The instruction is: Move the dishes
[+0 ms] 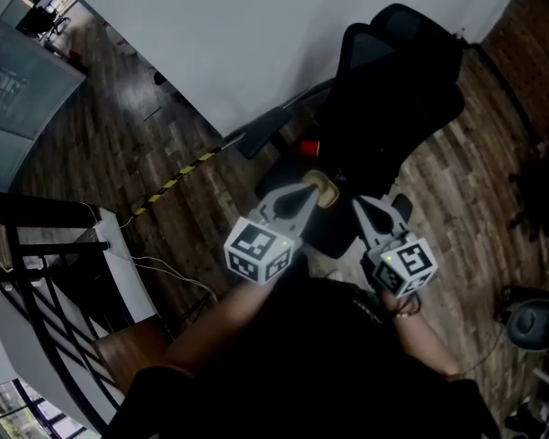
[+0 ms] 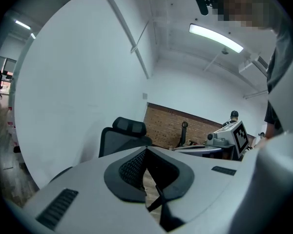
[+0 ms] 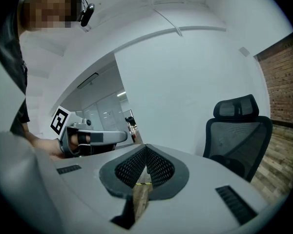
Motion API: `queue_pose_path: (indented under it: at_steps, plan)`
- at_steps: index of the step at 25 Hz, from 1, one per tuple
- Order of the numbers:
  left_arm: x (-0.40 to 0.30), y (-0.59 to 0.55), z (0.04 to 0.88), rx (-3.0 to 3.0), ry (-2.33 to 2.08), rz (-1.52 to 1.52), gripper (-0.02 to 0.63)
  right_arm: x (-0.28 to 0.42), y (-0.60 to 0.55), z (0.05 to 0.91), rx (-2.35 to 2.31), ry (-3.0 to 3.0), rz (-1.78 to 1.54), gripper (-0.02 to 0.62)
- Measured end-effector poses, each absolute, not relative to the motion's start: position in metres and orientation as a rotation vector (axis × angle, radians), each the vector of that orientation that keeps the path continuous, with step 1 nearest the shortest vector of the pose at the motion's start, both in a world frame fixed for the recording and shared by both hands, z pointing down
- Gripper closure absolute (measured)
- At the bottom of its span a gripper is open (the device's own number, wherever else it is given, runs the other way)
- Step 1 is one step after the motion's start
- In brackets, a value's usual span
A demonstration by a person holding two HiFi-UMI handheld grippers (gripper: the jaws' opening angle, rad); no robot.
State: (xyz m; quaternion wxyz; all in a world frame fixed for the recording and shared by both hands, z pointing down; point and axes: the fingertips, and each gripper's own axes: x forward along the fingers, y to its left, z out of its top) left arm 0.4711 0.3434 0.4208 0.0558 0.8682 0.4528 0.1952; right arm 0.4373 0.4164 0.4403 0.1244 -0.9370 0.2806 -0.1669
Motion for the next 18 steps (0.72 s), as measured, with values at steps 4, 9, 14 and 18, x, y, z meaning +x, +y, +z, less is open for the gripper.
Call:
queue_pose_path:
  at_steps: [4,9,14,18]
  plan:
    - [0.505,0.325,0.419,2.609,1.418,0.583,0.615,0.47,0.395,0.443,-2.757,0.784,-0.522,0.584]
    - [0.537,0.307,0.423,2.534,1.484,0.593,0.615,0.5,0.366,0.447,-2.789,0.763,-0.574,0.584]
    - [0.566,0.292,0.431,2.504,1.55,0.579,0.615,0.526,0.352,0.448,-2.813,0.674,-0.611,0.584]
    - [0.58,0.284,0.444,2.473,1.524,0.618,0.615,0.541,0.352,0.452,-2.803,0.642,-0.639,0.584]
